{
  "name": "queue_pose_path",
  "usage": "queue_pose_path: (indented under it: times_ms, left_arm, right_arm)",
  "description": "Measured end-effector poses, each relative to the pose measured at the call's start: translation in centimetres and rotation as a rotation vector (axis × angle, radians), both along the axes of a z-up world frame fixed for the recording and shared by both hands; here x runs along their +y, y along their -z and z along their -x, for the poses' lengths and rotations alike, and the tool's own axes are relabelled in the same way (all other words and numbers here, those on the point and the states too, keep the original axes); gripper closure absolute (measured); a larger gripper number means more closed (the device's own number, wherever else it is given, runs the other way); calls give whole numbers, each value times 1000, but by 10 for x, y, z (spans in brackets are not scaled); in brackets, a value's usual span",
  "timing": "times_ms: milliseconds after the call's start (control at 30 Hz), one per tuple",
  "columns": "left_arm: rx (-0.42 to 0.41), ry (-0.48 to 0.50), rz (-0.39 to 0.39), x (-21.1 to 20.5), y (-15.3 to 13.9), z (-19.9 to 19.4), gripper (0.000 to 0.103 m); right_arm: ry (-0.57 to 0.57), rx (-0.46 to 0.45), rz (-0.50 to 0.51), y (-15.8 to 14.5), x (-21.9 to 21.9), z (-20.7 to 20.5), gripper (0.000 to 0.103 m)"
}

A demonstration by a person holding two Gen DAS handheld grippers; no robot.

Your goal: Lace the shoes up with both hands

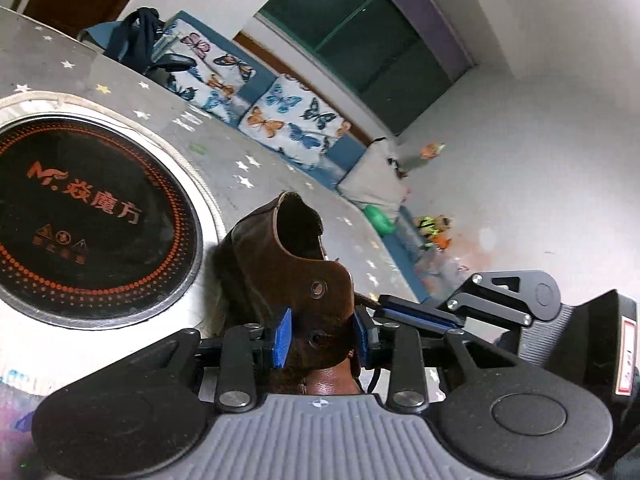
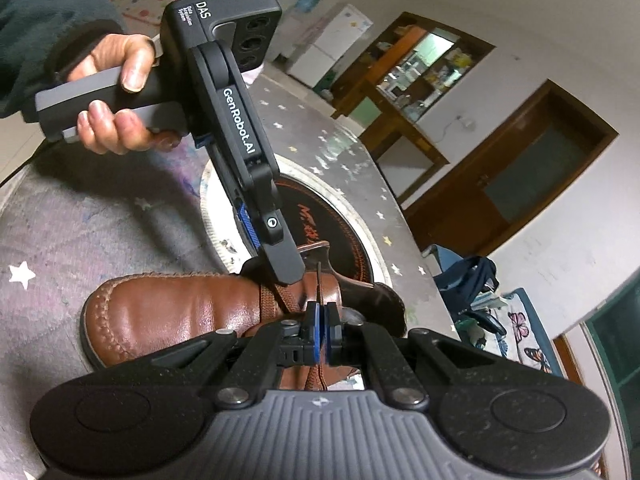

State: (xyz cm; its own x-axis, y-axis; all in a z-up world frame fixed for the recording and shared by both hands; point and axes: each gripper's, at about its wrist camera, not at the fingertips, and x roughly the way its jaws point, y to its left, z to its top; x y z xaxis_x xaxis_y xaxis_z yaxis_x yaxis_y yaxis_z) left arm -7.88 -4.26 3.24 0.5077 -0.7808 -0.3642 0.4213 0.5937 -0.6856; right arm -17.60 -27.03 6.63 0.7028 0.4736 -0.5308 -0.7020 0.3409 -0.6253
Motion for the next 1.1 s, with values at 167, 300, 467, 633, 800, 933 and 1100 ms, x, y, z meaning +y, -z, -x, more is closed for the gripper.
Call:
queue_pose_path:
  times_ms: [167, 300, 467, 633, 800, 933, 1100]
  left_arm:
    - [-7, 22, 32, 6, 2, -1, 68]
    - [-13, 29, 40, 8, 3, -1, 68]
    - [-18, 28, 47, 8, 4, -1, 67]
    - [-33, 17, 57, 11, 2, 3, 65]
    - [-52, -16, 76, 17, 0, 3, 66]
    - [-61, -25, 99, 16, 1, -1, 66]
    - [-97, -34, 123, 11, 1, -2, 82]
  right_arm:
    - [-35, 4, 35, 5, 7, 1, 101]
    - [-55, 2, 61, 7, 12, 1, 102]
    - [-77, 0, 79, 7, 20, -3, 101]
    - [-84, 8, 78, 7, 25, -9, 102]
    - [-87, 12, 66, 8, 23, -9, 101]
    - [-84, 6, 57, 9, 22, -10, 101]
    - [-76, 1, 52, 9, 20, -10, 101]
